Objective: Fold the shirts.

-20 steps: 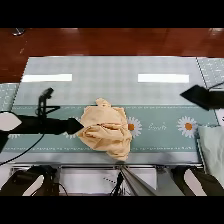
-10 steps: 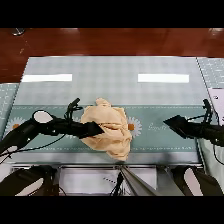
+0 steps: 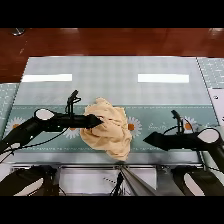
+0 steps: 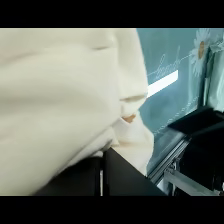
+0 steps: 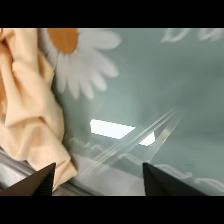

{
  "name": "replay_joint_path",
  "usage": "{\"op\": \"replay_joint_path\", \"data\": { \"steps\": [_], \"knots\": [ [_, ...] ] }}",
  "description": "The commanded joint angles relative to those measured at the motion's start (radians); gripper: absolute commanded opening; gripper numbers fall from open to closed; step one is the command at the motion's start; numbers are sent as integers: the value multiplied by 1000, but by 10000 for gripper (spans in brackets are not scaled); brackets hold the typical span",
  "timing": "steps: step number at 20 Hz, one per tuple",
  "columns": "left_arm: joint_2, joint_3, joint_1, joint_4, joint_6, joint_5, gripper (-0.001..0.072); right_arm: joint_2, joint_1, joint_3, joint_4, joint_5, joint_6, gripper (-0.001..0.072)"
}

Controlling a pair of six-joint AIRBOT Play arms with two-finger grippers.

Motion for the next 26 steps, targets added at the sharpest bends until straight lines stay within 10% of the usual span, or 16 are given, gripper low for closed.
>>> {"op": "replay_joint_path", "data": {
  "steps": [1, 9, 10, 11, 12, 16, 22, 26],
  "knots": [
    [-1, 37, 0, -9, 20, 11, 18, -40, 264, -8, 86, -148, 86, 619],
    [-1, 63, 3, -9, 19, 11, 18, -384, 550, 143, 268, -351, -43, 604],
    [0, 63, 14, -9, 19, 10, 18, -414, 559, 165, 267, -348, -55, 458],
    [5, 63, 33, -10, 18, 6, 19, -437, 566, 188, 270, -334, -74, 137],
    [13, 67, 62, -10, 15, -6, 18, -443, 575, 213, 267, -317, -104, 28],
    [101, 180, 243, -91, 15, -113, 18, -343, 448, 438, 14, -176, -8, 27],
    [260, 665, 424, -243, 15, -49, 17, -248, 171, 1333, -274, 43, 82, 26],
    [326, 1015, 473, 12, -124, -113, 17, -246, 169, 1825, -396, 235, 79, 27]
  ]
}}
